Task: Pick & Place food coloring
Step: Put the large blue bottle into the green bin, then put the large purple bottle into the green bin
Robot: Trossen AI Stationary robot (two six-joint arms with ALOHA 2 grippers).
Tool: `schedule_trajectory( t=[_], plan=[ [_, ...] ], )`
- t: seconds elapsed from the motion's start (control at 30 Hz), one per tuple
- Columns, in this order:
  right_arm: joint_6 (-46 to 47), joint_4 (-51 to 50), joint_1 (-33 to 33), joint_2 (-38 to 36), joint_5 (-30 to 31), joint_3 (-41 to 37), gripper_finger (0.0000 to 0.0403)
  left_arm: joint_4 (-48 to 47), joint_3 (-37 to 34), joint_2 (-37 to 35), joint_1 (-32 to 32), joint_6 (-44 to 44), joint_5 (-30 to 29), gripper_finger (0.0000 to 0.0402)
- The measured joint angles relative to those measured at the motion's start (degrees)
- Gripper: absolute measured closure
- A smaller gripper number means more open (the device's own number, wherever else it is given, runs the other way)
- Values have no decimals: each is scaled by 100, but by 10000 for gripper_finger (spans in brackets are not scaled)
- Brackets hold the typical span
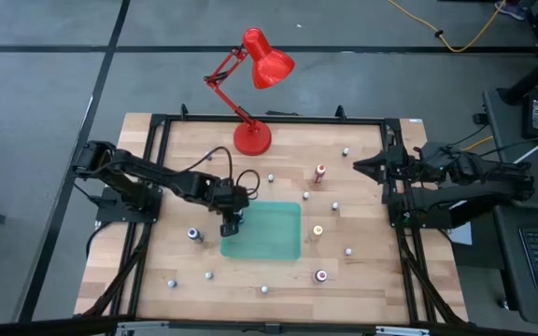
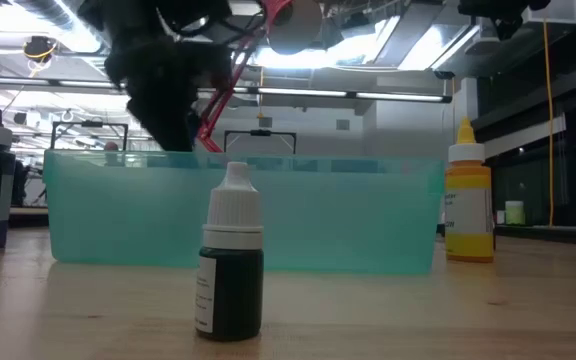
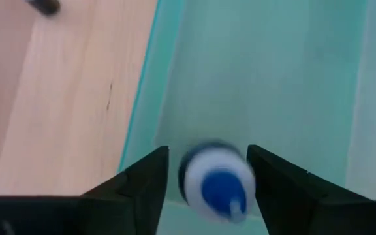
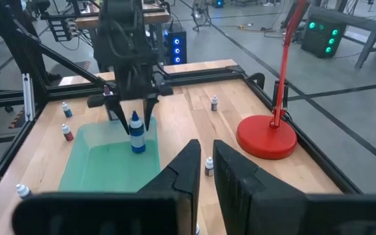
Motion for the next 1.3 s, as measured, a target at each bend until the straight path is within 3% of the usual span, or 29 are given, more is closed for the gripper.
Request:
schedule_trajectory(
  t=[0.33, 0.57, 0.87, 1.1, 1.3],
  plan=[
    [26, -21, 0, 65, -2, 2, 357, -2055, 902, -395, -25, 131, -72, 190],
    [22, -68, 0, 122, -4, 2, 357, -2937, 1014, -1484, -382, -871, -67, 197],
    [22, -85, -2, 175, -2, 2, 357, -3904, 1016, -2550, -2160, -2791, -120, 199],
    [13, -85, -2, 173, -1, 2, 357, -4427, 1016, -2708, -3427, -4097, -779, 199],
    [42, -85, 0, 173, 0, 2, 357, -4798, 1016, -2721, -4032, -4967, -839, 198]
  ],
)
